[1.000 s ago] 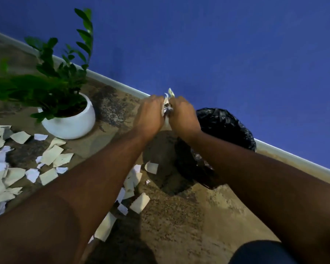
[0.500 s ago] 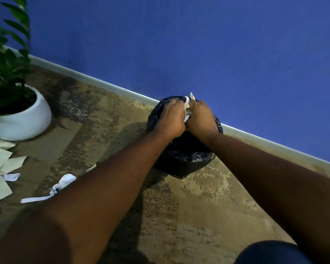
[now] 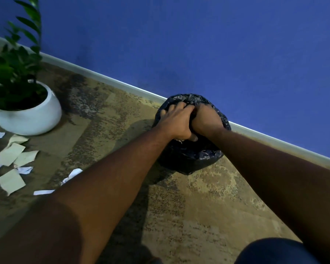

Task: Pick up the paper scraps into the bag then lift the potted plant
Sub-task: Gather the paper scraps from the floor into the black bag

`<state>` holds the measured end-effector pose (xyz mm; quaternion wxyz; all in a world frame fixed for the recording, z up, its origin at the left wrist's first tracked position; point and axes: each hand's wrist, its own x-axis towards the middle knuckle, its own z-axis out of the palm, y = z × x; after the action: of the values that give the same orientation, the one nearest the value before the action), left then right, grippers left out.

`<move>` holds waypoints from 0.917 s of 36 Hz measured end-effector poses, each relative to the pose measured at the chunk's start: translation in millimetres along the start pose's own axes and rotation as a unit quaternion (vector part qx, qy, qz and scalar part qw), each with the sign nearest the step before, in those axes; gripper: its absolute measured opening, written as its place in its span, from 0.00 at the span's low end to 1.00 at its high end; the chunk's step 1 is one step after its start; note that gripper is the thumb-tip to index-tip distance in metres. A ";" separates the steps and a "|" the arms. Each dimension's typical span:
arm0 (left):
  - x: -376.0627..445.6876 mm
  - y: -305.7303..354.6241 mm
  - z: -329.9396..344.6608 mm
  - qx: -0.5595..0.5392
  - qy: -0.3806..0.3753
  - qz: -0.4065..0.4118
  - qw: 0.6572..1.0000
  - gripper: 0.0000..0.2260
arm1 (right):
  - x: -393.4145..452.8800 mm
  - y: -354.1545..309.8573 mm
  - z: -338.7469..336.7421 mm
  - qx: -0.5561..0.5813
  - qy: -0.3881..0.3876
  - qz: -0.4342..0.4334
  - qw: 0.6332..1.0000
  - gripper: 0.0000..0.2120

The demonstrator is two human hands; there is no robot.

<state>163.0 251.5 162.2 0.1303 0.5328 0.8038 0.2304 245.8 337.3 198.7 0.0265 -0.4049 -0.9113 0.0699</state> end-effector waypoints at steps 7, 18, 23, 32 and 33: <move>-22.3 -38.0 -28.2 -0.060 0.057 -0.012 0.997 0.35 | -7.0 -46.1 8.9 0.015 0.087 -0.100 0.991 0.12; -100.5 -135.4 -46.2 -0.041 -0.006 -0.148 0.988 0.39 | -13.7 -142.4 58.8 -0.051 -0.053 -0.261 0.963 0.25; -141.2 -178.2 -25.6 0.030 -0.096 -0.195 0.976 0.49 | -22.7 -167.3 99.6 -0.084 -0.153 -0.310 0.935 0.15; -187.8 -216.2 23.5 0.045 -0.181 -0.270 0.945 0.56 | -41.2 -148.4 189.8 -0.135 -0.347 -0.286 0.883 0.43; -192.1 -217.4 29.1 0.045 -0.180 -0.288 0.940 0.56 | -41.7 -145.3 196.2 -0.138 -0.349 -0.280 0.884 0.45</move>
<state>79.5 11.3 19.6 0.3089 0.3169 0.8955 0.0469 146.4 189.4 26.7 -0.3308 -0.0824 -0.9375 0.0698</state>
